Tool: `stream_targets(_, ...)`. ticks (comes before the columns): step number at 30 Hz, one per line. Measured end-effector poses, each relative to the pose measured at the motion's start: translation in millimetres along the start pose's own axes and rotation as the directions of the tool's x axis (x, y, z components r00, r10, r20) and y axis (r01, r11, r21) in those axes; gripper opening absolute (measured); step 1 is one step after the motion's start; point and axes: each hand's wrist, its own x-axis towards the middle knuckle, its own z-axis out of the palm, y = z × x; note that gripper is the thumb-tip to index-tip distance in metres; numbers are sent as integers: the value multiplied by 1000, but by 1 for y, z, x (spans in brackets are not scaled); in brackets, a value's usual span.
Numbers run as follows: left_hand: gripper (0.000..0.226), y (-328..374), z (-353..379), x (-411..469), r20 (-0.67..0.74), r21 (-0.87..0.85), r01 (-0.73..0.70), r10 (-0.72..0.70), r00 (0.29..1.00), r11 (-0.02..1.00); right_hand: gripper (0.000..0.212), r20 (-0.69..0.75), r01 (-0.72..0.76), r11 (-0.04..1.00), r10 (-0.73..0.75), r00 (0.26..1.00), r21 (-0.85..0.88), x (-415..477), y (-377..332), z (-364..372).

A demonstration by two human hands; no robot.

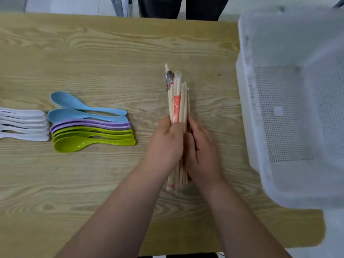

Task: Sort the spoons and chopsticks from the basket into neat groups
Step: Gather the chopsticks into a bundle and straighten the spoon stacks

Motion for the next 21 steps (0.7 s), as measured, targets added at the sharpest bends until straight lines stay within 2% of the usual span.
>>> stream_targets(4,29,-2,12,5,-66,84,-93,99,993,992,51,-30,-34,991,30,999,-126,3,0,-2)
stream_targets(7,53,-7,16,5,-139,121,-140,156,978,983,50,-31,-32,984,27,999,-173,2,-1,-3)
stream_targets(9,61,-10,17,3,-180,117,-209,227,957,971,43,-53,-39,985,30,998,-168,1,1,-2)
stream_targets(13,53,-26,12,4,-194,162,-325,353,915,932,33,-101,-8,967,-18,995,-255,0,5,-3)
stream_targets(16,57,-34,14,2,-154,210,-356,391,907,910,40,-90,44,939,-79,993,-342,-1,8,-1)
stream_targets(19,63,-34,20,1,-196,157,-365,391,899,918,35,-151,8,956,-55,987,-295,-1,6,-1)
stream_targets(21,59,-32,23,3,-256,125,-362,383,887,924,33,-136,3,966,-40,990,-259,-1,7,-4)
